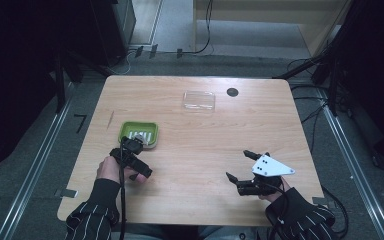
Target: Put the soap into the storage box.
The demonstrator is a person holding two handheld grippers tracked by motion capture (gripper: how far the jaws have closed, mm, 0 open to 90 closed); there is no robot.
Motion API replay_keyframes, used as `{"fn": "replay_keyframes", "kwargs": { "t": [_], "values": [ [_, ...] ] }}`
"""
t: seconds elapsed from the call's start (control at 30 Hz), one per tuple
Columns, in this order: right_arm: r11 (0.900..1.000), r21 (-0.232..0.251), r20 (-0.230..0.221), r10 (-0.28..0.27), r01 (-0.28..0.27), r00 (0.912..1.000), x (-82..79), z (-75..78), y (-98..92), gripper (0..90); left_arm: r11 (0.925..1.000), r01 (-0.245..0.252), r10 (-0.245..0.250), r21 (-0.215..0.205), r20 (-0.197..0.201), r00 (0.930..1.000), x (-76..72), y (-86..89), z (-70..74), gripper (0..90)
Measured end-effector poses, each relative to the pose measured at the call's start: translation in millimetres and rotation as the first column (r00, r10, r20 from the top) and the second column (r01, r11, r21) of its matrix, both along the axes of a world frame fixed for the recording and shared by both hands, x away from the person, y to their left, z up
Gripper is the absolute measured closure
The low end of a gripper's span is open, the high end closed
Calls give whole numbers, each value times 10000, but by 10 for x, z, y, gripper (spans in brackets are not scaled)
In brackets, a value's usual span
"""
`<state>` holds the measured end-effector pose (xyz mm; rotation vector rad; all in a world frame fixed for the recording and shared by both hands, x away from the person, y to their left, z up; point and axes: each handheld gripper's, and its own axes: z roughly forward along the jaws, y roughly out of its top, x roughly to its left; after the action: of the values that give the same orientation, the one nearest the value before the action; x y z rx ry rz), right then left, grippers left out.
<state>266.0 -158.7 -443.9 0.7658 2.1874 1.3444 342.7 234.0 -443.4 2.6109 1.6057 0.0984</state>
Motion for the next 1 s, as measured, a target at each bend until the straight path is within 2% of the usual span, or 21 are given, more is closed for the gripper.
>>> {"fn": "replay_keyframes", "kwargs": {
  "t": [0.33, 0.87, 1.0],
  "values": [
    [10000, 2, 11, 12, -12, 10000, 0, 0, -1, 138, 10000, -67, 67, 16, -106, 9999, 24, 9, -51, 76],
    [10000, 16, 14, 19, -19, 10000, 0, 2, -2, 138, 9998, -193, 191, -53, -426, 9989, 36, 23, -130, 89],
    [10000, 14, 9, 33, -33, 10000, 0, 2, -2, 138, 9998, -190, 190, 7, -372, 9991, 31, 12, -132, 101]
  ]
}}
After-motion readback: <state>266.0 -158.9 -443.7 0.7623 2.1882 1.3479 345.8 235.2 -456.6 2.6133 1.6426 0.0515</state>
